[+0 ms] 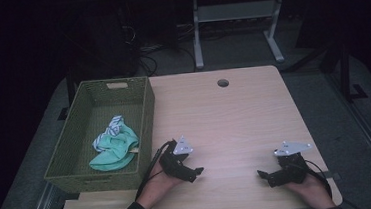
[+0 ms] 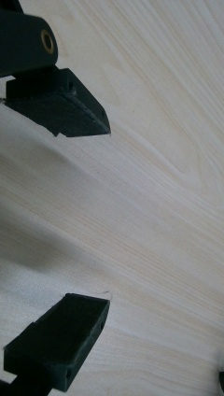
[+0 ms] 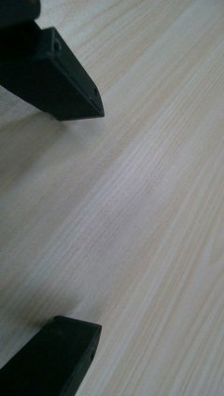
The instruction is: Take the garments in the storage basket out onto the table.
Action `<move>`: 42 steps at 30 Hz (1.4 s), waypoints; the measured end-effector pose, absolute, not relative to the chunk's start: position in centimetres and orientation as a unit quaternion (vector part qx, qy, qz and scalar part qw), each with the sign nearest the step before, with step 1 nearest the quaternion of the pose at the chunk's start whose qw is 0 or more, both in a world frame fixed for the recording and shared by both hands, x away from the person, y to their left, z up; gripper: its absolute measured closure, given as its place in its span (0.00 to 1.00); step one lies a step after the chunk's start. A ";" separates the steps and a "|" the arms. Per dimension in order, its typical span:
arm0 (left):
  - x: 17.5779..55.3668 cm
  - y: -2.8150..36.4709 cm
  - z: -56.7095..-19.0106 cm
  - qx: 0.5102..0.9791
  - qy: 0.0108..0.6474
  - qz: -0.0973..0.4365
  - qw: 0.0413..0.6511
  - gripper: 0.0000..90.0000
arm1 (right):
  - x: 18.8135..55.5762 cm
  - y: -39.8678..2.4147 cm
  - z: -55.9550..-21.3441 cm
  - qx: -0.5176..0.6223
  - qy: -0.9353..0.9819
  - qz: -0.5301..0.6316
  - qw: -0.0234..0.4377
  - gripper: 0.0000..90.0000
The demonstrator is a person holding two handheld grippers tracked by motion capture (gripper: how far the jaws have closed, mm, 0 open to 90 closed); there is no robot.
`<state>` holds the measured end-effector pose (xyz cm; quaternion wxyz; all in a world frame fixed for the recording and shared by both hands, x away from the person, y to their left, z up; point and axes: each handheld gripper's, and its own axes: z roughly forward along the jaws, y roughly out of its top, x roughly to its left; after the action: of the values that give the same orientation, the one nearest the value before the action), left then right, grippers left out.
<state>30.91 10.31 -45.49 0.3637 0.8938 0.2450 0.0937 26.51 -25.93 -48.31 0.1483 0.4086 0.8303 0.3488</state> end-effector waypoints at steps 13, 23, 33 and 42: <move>31.1 10.4 -44.9 0.890 0.251 0.094 0.369 0.14 | 26.5 -25.9 -48.3 0.409 0.830 0.349 0.149 0.00; 31.4 10.5 -44.3 0.889 0.253 0.096 0.370 0.15 | 26.5 -25.9 -48.3 0.409 0.830 0.349 0.149 0.00; 31.6 10.6 -43.9 0.886 0.256 0.096 0.374 0.15 | 26.5 -25.9 -48.3 0.412 0.829 0.348 0.147 0.00; 31.8 10.6 -43.4 0.885 0.259 0.094 0.374 0.15 | 26.5 -25.9 -48.3 0.412 0.829 0.348 0.147 0.00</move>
<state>31.82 10.61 -43.36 0.3744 0.8854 0.2590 0.0938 26.48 -25.91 -48.30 0.1470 0.4116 0.8294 0.3480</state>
